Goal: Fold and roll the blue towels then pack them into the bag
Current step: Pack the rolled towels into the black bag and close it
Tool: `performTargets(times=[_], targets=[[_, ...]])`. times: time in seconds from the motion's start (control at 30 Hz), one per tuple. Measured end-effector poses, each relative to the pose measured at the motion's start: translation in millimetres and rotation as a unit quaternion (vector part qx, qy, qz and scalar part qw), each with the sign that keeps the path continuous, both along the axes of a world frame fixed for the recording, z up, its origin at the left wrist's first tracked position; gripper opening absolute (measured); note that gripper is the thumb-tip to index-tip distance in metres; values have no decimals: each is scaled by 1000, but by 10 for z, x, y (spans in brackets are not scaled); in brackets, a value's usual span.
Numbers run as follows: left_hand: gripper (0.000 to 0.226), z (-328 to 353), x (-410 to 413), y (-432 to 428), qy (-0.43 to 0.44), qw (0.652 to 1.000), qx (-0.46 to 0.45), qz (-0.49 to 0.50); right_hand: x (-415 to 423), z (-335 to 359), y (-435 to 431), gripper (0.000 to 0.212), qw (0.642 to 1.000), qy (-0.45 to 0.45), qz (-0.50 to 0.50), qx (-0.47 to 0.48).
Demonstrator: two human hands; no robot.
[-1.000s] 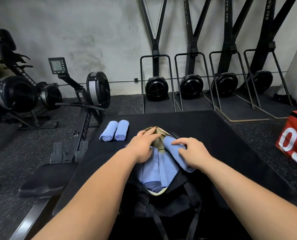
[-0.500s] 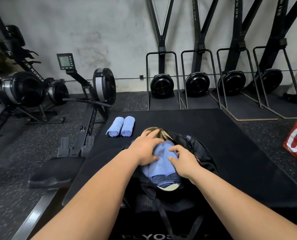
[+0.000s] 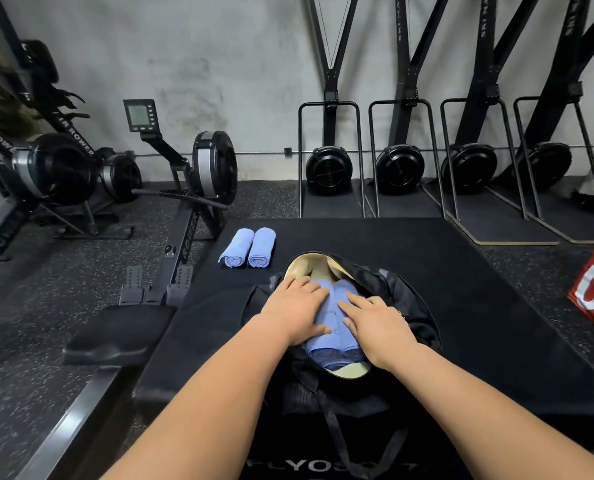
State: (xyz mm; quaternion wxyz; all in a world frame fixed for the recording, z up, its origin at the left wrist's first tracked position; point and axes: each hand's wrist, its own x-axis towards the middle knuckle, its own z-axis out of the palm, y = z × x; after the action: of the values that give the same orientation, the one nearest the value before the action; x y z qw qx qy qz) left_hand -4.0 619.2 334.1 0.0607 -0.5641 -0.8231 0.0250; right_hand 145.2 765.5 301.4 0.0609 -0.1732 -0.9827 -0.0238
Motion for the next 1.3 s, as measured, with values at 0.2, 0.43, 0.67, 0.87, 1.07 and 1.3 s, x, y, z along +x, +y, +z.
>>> performTargets(times=[0.2, 0.43, 0.67, 0.87, 1.07, 1.3], targets=[[75, 165, -42, -59, -58, 995, 85, -20, -37, 309, 67, 43, 997, 69, 25, -17], [51, 332, -206, -248, -121, 965, 231, 6, -308, 619, 77, 31, 971, 211, 76, -84], [41, 342, -431, -502, -124, 951, 279, 48, -745, 785, -54, 28, 960, 232, 78, -135], [45, 103, -691, -685, -133, 945, 279, 108, -1187, 874, -224, 32, 969, 181, 78, -152], [47, -195, -988, -814, -142, 940, 269, 155, -1621, 909, -309, 31, 986, 101, 58, -115], [48, -575, -1356, -928, -163, 925, 260, 226, -2210, 883, -329, 29, 996, -29, 22, -79]])
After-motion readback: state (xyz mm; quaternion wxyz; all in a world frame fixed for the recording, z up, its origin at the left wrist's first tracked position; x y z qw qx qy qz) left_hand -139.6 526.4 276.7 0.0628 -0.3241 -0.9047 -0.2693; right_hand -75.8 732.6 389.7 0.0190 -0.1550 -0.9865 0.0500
